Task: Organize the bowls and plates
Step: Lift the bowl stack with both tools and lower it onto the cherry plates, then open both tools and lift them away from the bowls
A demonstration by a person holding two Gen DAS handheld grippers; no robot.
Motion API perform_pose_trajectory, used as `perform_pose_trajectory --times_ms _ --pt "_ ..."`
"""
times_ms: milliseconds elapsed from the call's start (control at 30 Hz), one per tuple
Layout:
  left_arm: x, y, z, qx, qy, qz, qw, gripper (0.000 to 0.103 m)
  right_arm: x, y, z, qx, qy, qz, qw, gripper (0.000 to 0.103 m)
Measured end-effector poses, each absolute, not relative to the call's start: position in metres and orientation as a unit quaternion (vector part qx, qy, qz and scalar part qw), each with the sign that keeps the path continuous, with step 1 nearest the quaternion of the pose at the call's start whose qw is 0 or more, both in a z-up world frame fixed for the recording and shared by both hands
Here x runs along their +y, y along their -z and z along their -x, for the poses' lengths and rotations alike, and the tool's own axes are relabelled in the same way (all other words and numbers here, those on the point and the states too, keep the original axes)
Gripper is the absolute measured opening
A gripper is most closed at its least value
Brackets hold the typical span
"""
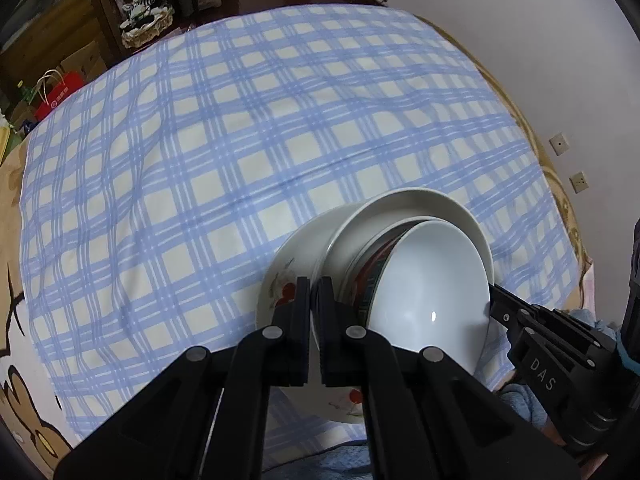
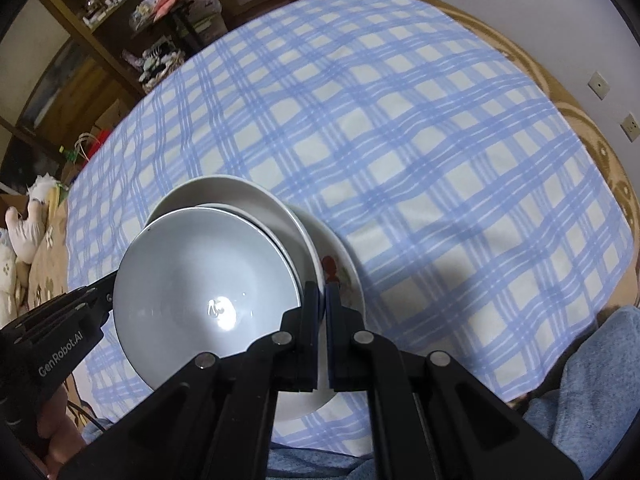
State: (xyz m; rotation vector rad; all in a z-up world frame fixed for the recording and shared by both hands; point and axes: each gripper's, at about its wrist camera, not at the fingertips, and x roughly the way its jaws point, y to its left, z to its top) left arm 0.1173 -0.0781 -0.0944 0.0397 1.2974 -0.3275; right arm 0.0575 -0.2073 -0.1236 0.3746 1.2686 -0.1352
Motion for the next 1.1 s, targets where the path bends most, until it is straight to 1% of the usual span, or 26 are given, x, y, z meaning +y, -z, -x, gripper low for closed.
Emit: perform_pose_trajectory --times_ms 533,667,800,867,933,1000,1033,1100 --pt "-0.064 0.105 -0.118 0.612 0.150 -0.009 0.776 0.002 -0.201 0.126 -0.067 0.591 0.037 -0.157 0.790 0.005" --pt "-0.061 0.105 -0.112 0.603 0.152 -0.017 0.783 0.006 -0.197 0.125 -0.071 0.591 0.026 -0.139 0.794 0.005" --pt "-0.060 0.104 -0.106 0.598 0.152 -0.032 0.787 0.006 -0.192 0.124 -0.068 0.596 0.023 -0.126 0.793 0.005" --pt "-0.058 0.103 -0.102 0.596 0.147 -0.039 0.789 0.010 -0.190 0.123 -0.067 0.597 0.019 -0.121 0.793 0.005" --pt "-0.057 0.095 -0.098 0.573 0.134 -0.057 0.806 0.010 -0.190 0.111 -0.063 0.571 0.016 -0.118 0.812 0.005" --pt "-0.057 0.086 -0.098 0.549 0.112 -0.084 0.824 0.011 -0.190 0.097 -0.060 0.549 0.012 -0.115 0.828 0.008" --pt "-0.056 0.081 -0.098 0.544 0.111 -0.085 0.827 0.011 -0.191 0.089 -0.059 0.541 0.009 -0.116 0.833 0.010" --pt "-0.052 0.074 -0.097 0.538 0.113 -0.080 0.831 0.012 -0.191 0.081 -0.056 0.528 -0.002 -0.118 0.841 0.011"
